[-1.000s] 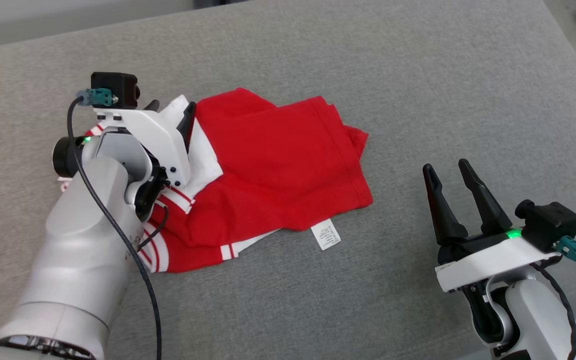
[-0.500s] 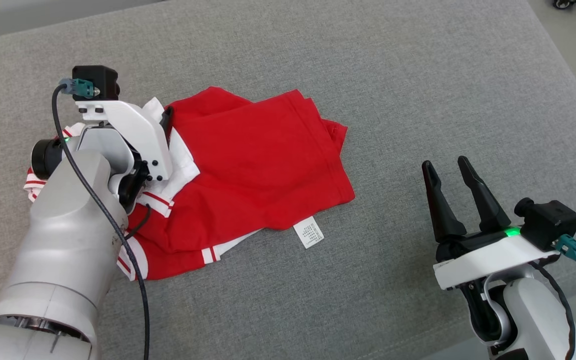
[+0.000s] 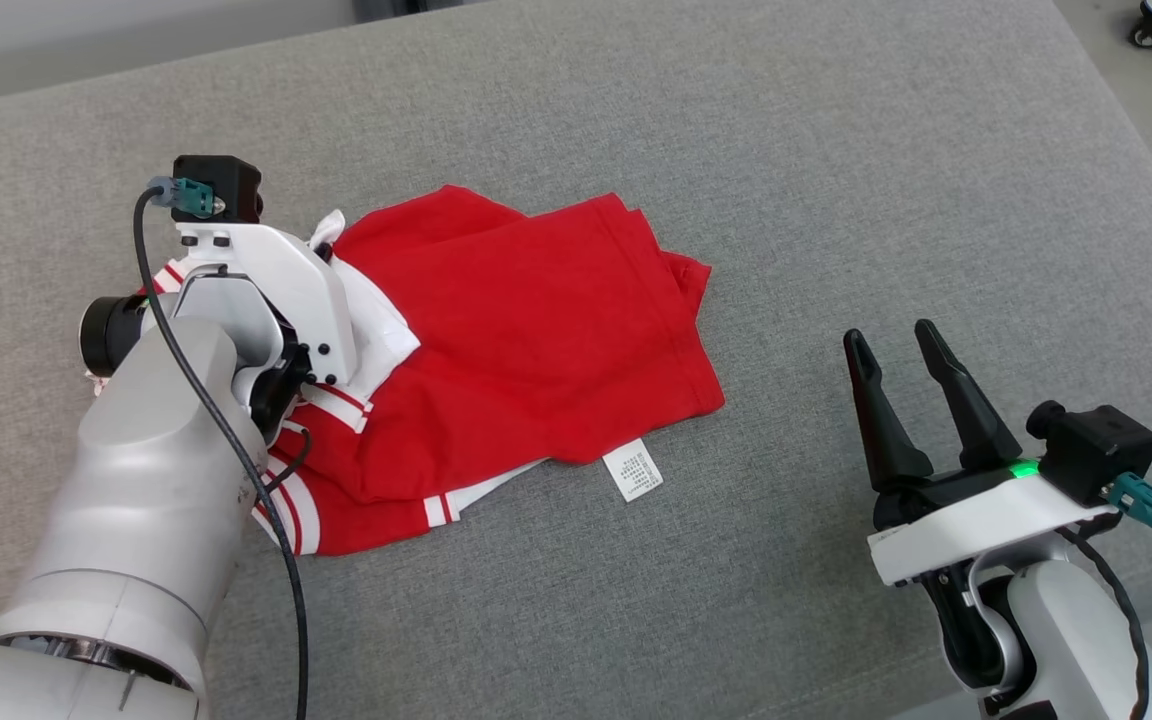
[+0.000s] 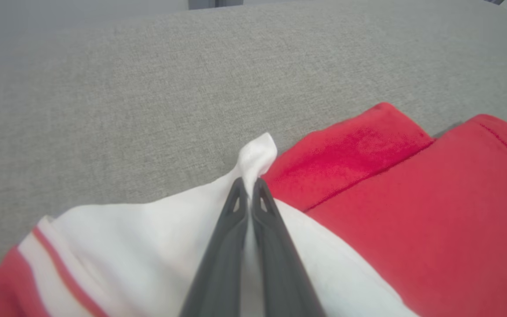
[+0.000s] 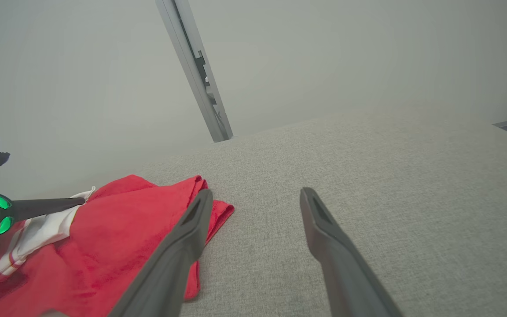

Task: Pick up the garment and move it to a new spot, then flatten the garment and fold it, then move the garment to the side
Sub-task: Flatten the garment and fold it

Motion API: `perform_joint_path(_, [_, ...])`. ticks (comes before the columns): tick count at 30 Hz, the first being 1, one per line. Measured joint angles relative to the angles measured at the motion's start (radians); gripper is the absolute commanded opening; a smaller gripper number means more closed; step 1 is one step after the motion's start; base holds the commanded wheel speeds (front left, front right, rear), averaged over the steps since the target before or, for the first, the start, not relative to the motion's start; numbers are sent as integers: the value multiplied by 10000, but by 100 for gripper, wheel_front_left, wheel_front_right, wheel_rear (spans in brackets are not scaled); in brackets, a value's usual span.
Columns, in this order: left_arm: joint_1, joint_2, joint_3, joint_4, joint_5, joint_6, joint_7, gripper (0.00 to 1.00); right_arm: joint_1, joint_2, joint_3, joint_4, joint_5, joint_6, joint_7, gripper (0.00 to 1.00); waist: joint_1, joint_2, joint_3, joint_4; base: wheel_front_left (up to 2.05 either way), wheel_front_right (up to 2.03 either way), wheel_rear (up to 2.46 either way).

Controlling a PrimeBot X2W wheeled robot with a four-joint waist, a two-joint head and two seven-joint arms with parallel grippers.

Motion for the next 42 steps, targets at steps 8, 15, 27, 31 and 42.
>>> perform_joint_path(8, [2,-109,-117,-334,-182,-61,-1170,0,227,-111,-119,75,-15,0,0,100,0,0,-419,284,0,0,0])
perform_joint_path(15, [393,-150,-385,-1005,-456,-86,-1919,0,522,-182,-311,79,-73,0,0,100,0,0,-902,786,0,0,0])
perform_joint_path(27, [3288,374,-1202,-4228,-2226,-113,-2821,0,1135,-393,-485,138,-73,0,0,100,0,0,-2028,2190,0,0,0])
perform_joint_path(31, [4087,535,-1407,-5110,-2405,-115,-2968,0,1330,-431,-642,128,-75,0,0,100,0,0,-2225,2481,0,0,0])
perform_joint_path(42, [5680,905,-1526,-6424,-2646,274,-2786,89,1444,-460,-518,136,-65,0,0,100,0,0,-2370,2612,0,0,0])
